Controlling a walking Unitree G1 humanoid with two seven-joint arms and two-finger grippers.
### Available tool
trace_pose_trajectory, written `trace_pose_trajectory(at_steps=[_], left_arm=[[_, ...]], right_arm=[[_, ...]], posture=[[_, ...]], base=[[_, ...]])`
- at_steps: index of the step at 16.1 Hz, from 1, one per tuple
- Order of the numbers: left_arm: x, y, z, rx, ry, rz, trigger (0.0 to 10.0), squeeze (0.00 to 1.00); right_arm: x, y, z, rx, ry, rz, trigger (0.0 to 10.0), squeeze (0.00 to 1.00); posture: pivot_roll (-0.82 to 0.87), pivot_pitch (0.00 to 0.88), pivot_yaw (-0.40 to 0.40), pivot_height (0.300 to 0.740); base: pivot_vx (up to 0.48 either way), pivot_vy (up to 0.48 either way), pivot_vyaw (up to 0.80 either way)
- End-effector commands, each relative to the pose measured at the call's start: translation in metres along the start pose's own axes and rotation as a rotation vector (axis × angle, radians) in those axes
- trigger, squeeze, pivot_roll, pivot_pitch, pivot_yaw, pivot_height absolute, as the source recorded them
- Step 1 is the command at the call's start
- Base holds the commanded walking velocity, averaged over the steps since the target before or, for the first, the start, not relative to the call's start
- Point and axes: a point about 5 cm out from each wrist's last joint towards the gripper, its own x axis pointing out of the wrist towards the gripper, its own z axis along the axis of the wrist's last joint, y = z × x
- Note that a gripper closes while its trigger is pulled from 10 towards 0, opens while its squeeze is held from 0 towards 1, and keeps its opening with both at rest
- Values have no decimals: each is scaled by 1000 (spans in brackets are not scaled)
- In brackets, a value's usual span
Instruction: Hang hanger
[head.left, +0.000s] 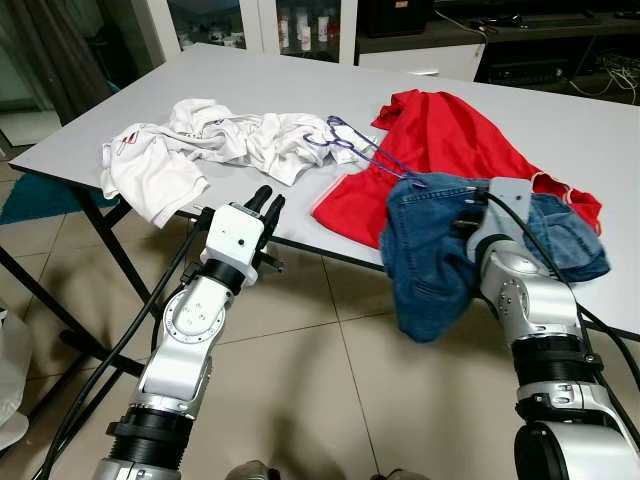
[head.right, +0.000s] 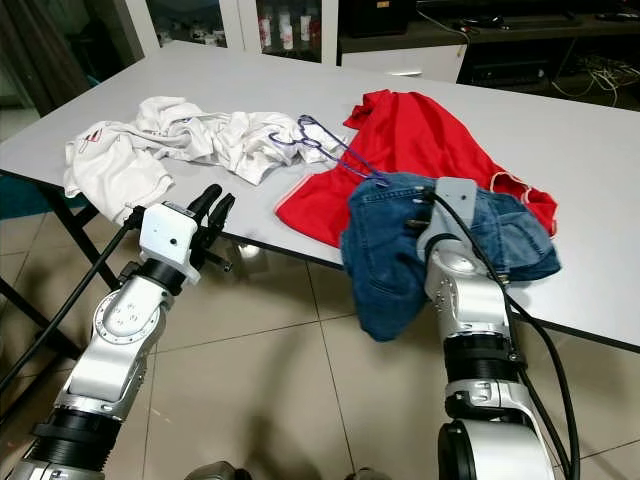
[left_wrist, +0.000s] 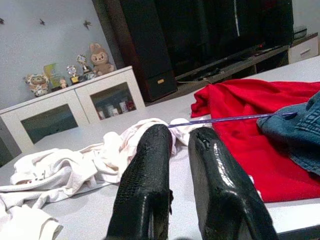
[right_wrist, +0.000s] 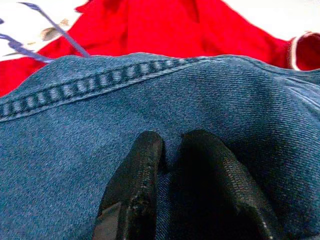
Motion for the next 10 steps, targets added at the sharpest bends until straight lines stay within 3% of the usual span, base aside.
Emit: trace_pose_trajectory(at_steps=[1, 4, 7, 9, 10], left_arm=[[0, 0, 1, -5, 0, 5, 10000, 0], [0, 0, 1, -8, 2, 8, 10000, 0], [0, 0, 1, -11, 2, 7, 10000, 0], [0, 0, 1, -10, 1, 7, 10000, 0], [-1, 0, 1, -10, 2, 7, 10000, 0]], right_arm=[[1, -4, 11, -4, -39, -25, 10000, 0], [-4, -4, 30, -77, -171, -58, 10000, 0], [0, -17, 23, -104, -139, -119, 10000, 0], [-4, -15, 31, -99, -198, -111, 10000, 0], [-9, -1, 44, -8, -269, 10, 10000, 0]], posture=[[-102, 0, 46, 740], [-100, 0, 48, 740], [-98, 0, 52, 740], [-98, 0, 53, 740], [-98, 0, 55, 740]], base=[[0, 0, 0], [0, 0, 0], [0, 0, 0], [0, 0, 0], [0, 0, 0]])
